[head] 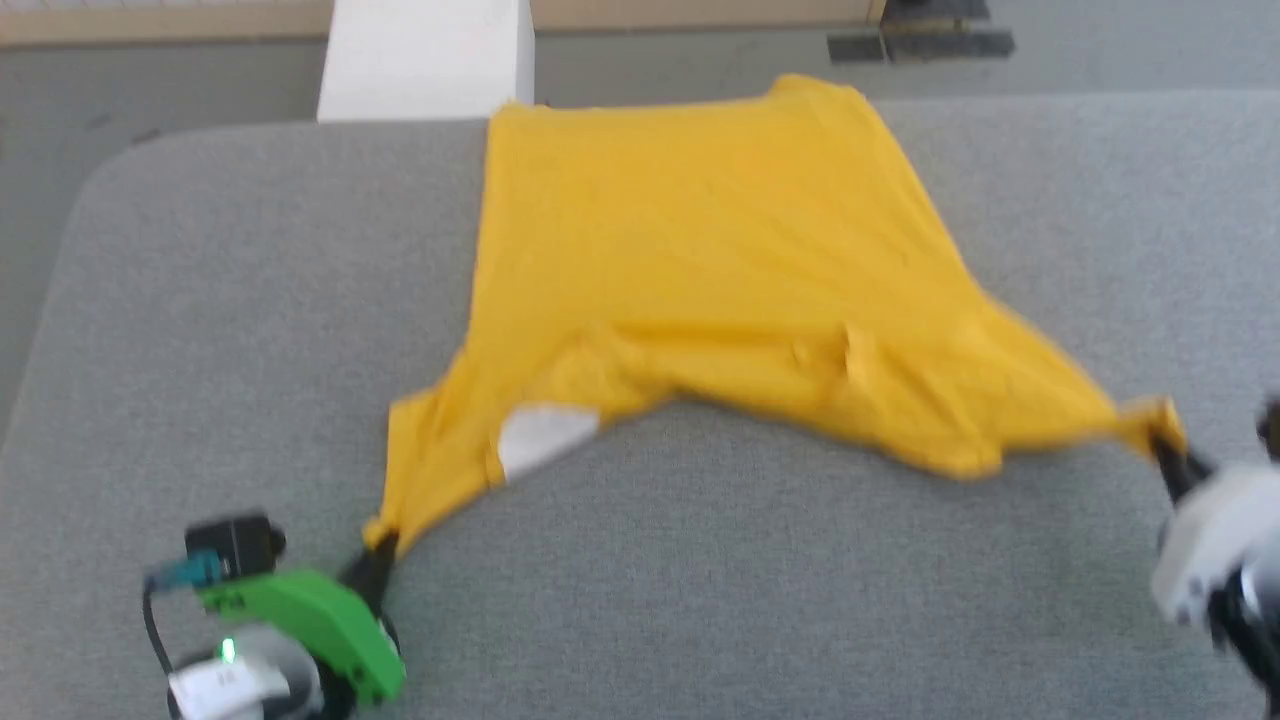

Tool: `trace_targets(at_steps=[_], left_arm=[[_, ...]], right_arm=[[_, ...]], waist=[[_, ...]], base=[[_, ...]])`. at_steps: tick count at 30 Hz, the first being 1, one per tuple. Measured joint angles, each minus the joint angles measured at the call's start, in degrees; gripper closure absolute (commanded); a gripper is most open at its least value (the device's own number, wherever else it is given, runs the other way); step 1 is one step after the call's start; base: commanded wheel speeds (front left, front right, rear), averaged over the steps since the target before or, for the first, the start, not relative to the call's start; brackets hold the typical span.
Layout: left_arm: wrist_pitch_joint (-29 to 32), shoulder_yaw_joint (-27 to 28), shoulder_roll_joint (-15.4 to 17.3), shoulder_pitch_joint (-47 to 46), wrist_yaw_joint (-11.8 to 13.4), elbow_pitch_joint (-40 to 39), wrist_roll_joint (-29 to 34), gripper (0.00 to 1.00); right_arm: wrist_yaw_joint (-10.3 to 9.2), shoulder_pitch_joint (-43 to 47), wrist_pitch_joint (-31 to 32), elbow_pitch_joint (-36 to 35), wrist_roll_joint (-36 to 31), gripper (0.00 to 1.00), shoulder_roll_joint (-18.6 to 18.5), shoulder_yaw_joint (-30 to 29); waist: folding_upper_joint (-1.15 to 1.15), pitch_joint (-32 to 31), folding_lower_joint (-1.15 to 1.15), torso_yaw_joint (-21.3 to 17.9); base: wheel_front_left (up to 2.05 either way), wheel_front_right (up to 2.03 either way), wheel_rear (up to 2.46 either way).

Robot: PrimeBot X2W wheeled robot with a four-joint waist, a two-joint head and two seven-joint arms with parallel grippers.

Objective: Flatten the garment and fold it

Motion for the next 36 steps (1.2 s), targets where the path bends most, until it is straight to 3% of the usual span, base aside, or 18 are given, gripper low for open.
trace_targets(at_steps=[5,8,13,18,23,24,25,26,33,36], left_arm=[[1.58,0.23,-0.26,7.53,3.85,-3.86,-0.22,1.00],[2.40,0.51,-0.20,10.63,5.39,-5.31,-0.24,1.00],[3.94,0.29,-0.18,14.79,7.70,-7.65,-0.26,1.00],[5.26,-0.08,-0.05,16.97,9.87,-9.71,0.04,1.00],[5.34,-0.37,-0.31,17.66,10.27,-10.73,-0.05,1.00],[5.15,-0.45,-0.45,17.75,10.27,-11.01,-0.05,1.00],[5.03,-0.58,-0.55,17.78,10.26,-11.27,-0.04,1.00],[4.92,-0.66,-0.59,17.78,10.25,-11.52,-0.04,1.00],[3.61,-1.09,-1.13,17.58,9.61,-13.93,-0.13,1.00],[3.04,-1.36,-1.16,17.29,8.83,-14.50,-0.12,1.00]], right_arm=[[-0.01,11.93,9.11,-7.16,-0.20,1.00,9.03,-8.76],[-0.01,15.77,12.74,-9.96,-1.25,1.00,12.27,-12.68],[-0.01,18.18,14.95,-10.23,-1.68,1.00,13.40,-15.59],[-0.01,18.32,14.16,-3.28,1.23,1.00,13.45,-14.43],[-0.01,18.02,12.89,1.09,2.86,1.00,12.90,-13.38],[-0.01,17.89,12.67,1.45,2.97,0.85,12.78,-13.35],[-0.01,17.80,12.38,1.51,2.96,0.52,12.72,-13.35],[-0.01,17.81,12.02,1.40,2.91,0.00,12.73,-13.36],[-0.02,17.78,7.48,-4.33,1.83,0.00,13.39,-12.56],[-0.02,16.08,2.18,-8.22,1.82,0.00,13.44,-11.81]], waist=[[0.00,-3.28,0.00,0.29],[0.00,-4.58,0.00,0.55],[0.00,-5.57,0.00,1.05],[0.00,-5.80,0.00,1.31],[0.00,-5.90,0.00,2.03],[0.00,-5.89,0.00,2.20],[0.00,-5.88,0.00,2.37],[0.00,-5.87,0.00,2.50],[0.00,-5.25,0.00,3.49],[0.00,-4.64,0.00,4.00]], base=[[0.00,0.00,0.00],[0.00,0.00,0.00],[0.00,0.00,0.00],[0.00,0.00,0.00],[0.00,0.00,0.00],[0.00,0.00,0.00],[0.00,0.00,0.00],[0.00,0.00,0.00],[0.00,0.00,0.00],[0.00,0.00,0.00]])
